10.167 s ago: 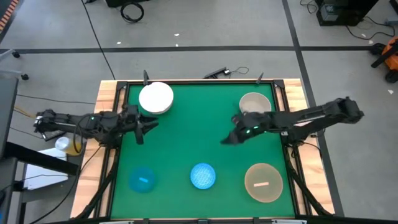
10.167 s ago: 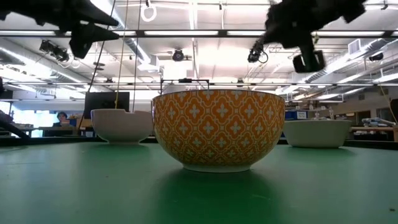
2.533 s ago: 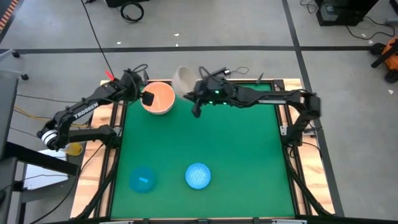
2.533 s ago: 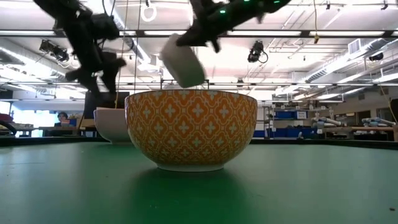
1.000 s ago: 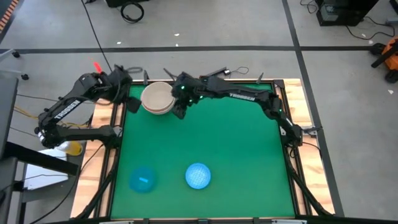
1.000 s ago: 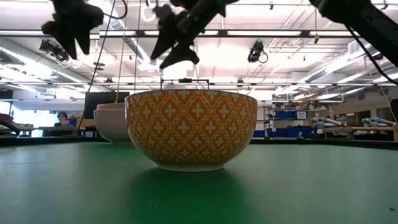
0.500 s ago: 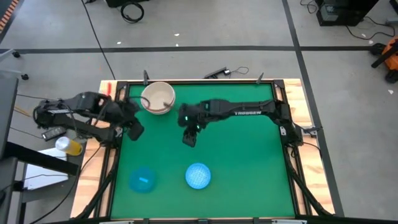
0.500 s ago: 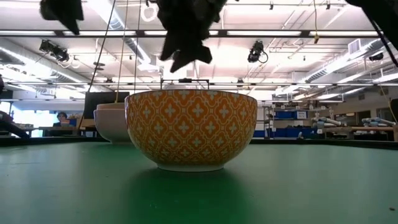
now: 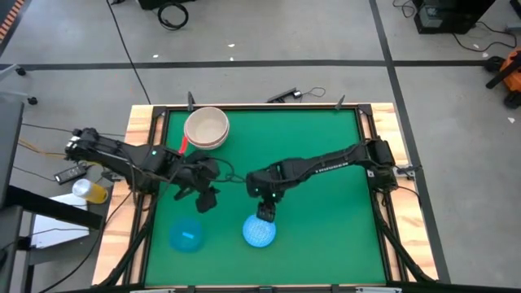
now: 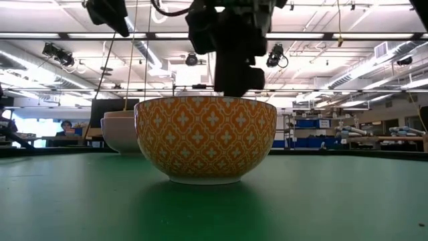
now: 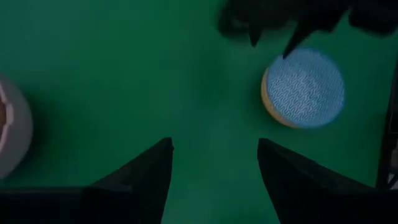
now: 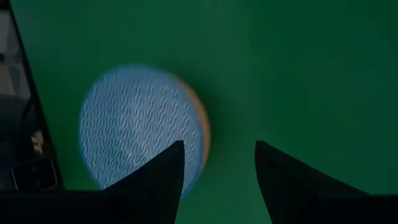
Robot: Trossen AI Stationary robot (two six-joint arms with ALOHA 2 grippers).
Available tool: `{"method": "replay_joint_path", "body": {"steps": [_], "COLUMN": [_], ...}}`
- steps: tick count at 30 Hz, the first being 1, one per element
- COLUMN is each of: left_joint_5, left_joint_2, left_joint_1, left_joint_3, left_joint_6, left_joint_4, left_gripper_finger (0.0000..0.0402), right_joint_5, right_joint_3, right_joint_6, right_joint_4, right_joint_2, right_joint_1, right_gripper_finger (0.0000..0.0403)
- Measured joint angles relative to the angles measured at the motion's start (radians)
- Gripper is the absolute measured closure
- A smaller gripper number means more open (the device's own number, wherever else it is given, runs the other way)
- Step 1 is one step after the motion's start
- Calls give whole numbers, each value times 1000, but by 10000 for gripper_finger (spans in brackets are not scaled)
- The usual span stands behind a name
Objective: Nest bowls inside each other
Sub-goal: Stack the blue bowl on top of the grey bowl
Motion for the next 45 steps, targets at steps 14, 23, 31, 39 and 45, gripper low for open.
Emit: {"method": "replay_joint_path", "body": {"steps": [14,23,31,39,45], "left_joint_5": [8,8,-20,-73,-56], "left_joint_2": [-133,-175,-174,-174,-184], "left_joint_1": [61,36,39,108,187], "left_joint_3": [3,3,3,3,3], "left_joint_6": [-97,-155,-180,-257,-312], "left_joint_4": [105,142,145,149,154], "left_gripper_finger": [166,166,167,167,167], "right_joint_5": [12,47,39,78,152], "right_joint_3": [-81,-84,-82,-81,-63], "right_joint_6": [56,42,-11,-109,-206], "right_joint_4": [151,142,124,150,176], "right_joint_2": [26,40,91,90,88], "right_joint_1": [53,34,4,-54,-125], "right_gripper_finger": [212,240,319,384,377]}}
